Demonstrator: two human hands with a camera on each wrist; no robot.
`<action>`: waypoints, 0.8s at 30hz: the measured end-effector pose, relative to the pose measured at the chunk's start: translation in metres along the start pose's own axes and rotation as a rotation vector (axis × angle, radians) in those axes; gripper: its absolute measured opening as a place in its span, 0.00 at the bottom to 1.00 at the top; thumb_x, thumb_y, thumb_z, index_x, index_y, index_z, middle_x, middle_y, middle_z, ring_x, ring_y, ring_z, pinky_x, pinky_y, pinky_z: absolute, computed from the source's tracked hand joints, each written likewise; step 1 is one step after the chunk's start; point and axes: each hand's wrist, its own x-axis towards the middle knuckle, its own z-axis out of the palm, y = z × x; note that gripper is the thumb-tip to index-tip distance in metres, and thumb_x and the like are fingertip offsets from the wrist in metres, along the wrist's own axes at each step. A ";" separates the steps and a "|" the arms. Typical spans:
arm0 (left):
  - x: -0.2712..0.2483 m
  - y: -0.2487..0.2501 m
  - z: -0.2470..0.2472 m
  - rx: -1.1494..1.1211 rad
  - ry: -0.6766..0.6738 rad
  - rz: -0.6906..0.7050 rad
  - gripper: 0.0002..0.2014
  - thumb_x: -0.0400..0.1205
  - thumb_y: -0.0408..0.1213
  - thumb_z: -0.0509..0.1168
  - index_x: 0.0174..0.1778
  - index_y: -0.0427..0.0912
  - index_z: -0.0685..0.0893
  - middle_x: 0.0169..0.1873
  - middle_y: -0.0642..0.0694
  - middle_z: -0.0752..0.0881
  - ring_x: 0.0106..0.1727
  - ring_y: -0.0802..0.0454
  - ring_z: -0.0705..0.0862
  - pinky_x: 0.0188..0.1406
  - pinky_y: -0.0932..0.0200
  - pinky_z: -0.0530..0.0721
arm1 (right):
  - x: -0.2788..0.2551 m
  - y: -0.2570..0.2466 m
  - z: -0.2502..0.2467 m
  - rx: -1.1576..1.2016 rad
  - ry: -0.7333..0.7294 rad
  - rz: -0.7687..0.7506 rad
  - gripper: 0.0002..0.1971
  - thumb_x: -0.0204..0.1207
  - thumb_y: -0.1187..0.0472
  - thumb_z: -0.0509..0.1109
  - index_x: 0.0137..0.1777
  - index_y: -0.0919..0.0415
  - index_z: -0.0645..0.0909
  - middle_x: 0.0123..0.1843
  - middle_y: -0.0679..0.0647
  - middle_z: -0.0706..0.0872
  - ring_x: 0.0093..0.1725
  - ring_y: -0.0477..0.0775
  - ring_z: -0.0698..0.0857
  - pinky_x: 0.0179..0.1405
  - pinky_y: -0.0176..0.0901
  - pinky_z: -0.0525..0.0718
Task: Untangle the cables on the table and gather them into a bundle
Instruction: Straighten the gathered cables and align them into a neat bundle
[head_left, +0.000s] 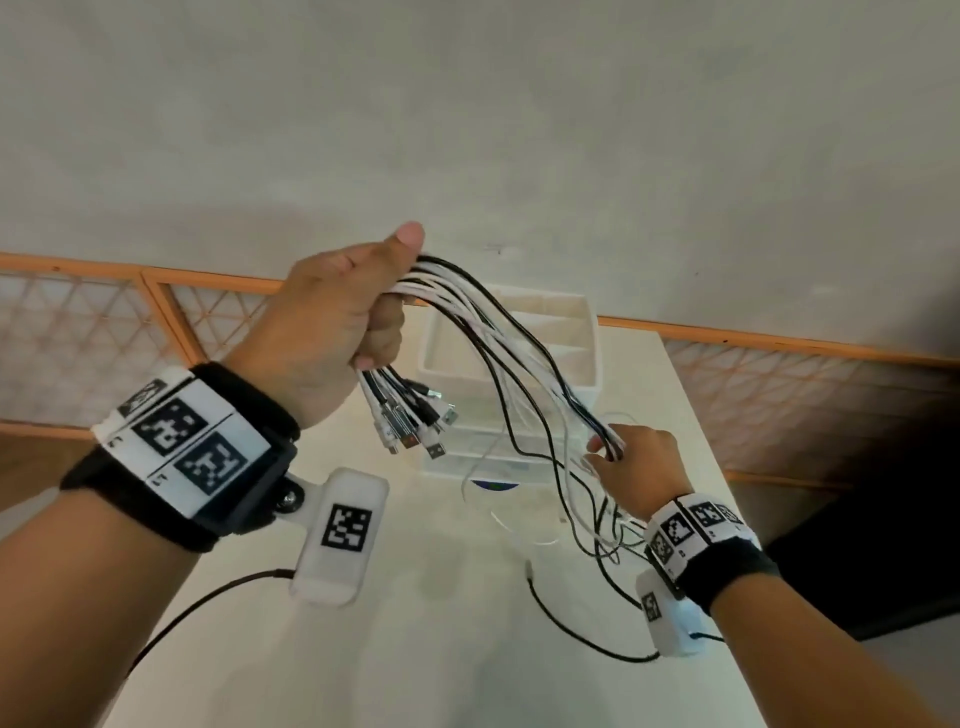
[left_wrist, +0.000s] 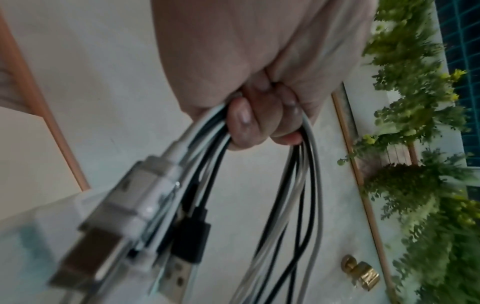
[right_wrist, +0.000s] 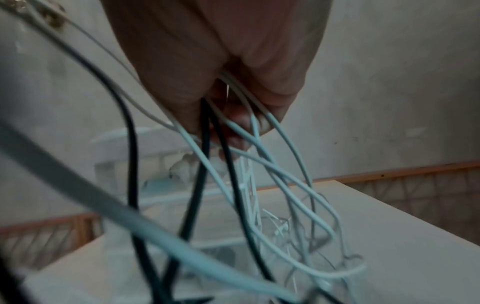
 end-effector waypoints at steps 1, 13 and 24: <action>0.002 -0.002 -0.002 0.021 -0.026 -0.018 0.20 0.78 0.51 0.69 0.31 0.37 0.76 0.17 0.55 0.58 0.17 0.57 0.53 0.21 0.59 0.52 | 0.001 0.001 -0.007 0.008 0.004 0.026 0.11 0.78 0.53 0.73 0.38 0.58 0.86 0.36 0.56 0.90 0.41 0.60 0.89 0.40 0.43 0.79; 0.017 -0.032 -0.033 0.230 0.284 -0.175 0.24 0.85 0.49 0.66 0.27 0.48 0.65 0.15 0.55 0.60 0.18 0.54 0.56 0.18 0.62 0.57 | -0.004 0.044 -0.029 -0.148 -0.038 0.144 0.18 0.82 0.44 0.67 0.35 0.54 0.75 0.32 0.51 0.81 0.39 0.60 0.85 0.32 0.44 0.72; 0.019 -0.021 0.005 0.175 0.105 -0.177 0.24 0.87 0.49 0.63 0.28 0.50 0.59 0.17 0.55 0.58 0.19 0.54 0.53 0.19 0.62 0.55 | -0.019 -0.059 -0.071 0.556 -0.047 -0.332 0.53 0.67 0.45 0.82 0.87 0.42 0.54 0.78 0.41 0.75 0.77 0.39 0.73 0.74 0.40 0.71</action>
